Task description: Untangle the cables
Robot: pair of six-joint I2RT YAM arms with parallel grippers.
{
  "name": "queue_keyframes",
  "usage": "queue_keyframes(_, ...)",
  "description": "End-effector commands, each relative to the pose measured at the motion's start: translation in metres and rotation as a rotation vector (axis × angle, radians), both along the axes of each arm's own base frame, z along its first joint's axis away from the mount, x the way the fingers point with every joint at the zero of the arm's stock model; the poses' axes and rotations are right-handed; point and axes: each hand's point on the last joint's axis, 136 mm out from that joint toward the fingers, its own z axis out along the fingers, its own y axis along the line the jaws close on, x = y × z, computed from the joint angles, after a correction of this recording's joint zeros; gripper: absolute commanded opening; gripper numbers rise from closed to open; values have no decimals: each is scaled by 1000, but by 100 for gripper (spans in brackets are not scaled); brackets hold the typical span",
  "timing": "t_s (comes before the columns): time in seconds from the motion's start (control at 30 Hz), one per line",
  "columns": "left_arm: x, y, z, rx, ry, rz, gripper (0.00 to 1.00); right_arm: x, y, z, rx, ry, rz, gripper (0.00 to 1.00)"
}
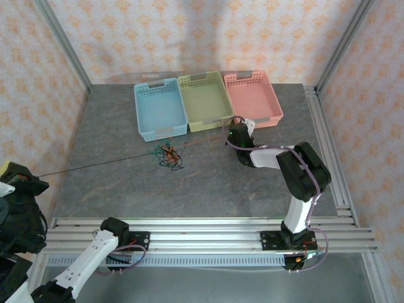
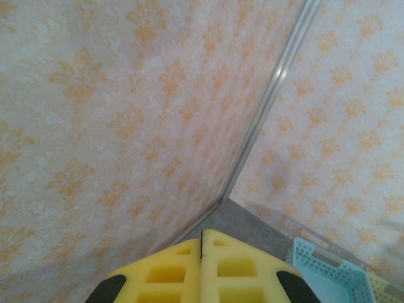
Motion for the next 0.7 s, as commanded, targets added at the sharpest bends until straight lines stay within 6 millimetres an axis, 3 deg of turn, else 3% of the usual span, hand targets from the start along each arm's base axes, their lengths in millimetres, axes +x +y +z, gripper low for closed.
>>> queue_keyframes(0.0,36,-25,-23,-28,78,-117,0,-1,-30,-3,-41,-1,-102,0)
queue_keyframes(0.1,96,-75,-68,-95,215,-337,0,0,-25,-3,-29,-1,-75,0)
queue_keyframes(0.2,141,-117,-121,-177,338,-487,0,1,-20,-4,-20,0,-52,0)
queue_keyframes(0.27,165,-133,-156,-223,410,-521,0,1,-18,-3,-13,-2,-41,0)
queue_keyframes(0.4,188,-143,-208,-254,514,-512,0,2,-13,-4,-6,-2,-23,0)
queue_keyframes(0.43,191,-144,-218,-255,540,-501,6,2,-12,-4,-4,-3,-19,0)
queue_keyframes(0.5,194,-140,-232,-240,594,-467,26,2,-10,-5,-4,-3,-11,0)
queue_keyframes(0.57,195,-130,-240,-215,637,-404,51,3,-9,-4,-5,-4,-6,0)
queue_keyframes(0.67,195,-124,-242,-188,655,-368,71,3,-7,-3,-4,-9,-1,0)
